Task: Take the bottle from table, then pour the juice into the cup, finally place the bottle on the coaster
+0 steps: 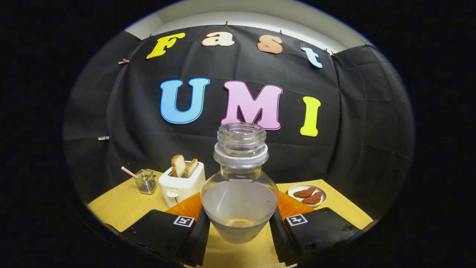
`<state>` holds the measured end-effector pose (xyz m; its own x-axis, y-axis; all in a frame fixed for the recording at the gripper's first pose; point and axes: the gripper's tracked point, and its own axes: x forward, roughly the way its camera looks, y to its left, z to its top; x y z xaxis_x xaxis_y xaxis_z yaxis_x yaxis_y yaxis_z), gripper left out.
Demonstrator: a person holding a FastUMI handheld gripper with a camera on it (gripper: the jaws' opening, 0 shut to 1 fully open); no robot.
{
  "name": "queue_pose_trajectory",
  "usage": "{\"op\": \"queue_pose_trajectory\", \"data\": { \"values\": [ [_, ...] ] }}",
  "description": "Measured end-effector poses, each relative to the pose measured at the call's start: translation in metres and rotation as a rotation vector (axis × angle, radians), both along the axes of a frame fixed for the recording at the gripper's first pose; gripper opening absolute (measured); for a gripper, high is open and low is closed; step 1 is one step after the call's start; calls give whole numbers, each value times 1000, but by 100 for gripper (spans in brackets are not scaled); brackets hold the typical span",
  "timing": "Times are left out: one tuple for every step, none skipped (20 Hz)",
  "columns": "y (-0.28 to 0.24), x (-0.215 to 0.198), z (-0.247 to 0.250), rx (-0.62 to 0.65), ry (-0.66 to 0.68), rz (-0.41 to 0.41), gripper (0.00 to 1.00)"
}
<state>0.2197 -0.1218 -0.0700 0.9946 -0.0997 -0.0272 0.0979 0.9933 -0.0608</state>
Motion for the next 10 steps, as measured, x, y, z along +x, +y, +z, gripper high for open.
{"op": "queue_pose_trajectory", "data": {
  "values": [
    [0,10,-14,-9,19,10,74],
    [3,13,-24,-28,29,14,74],
    [0,22,-32,-49,37,13,74],
    [-4,29,-39,-63,38,5,74],
    [-6,38,-44,-61,32,-7,74],
    [-7,46,-49,-52,23,-18,74],
    [-7,54,-56,-41,22,-17,74],
    [-7,59,-63,-41,29,-13,74],
    [-8,63,-69,-46,31,-12,75],
    [-10,66,-73,-49,26,-12,75]
  ]
}}
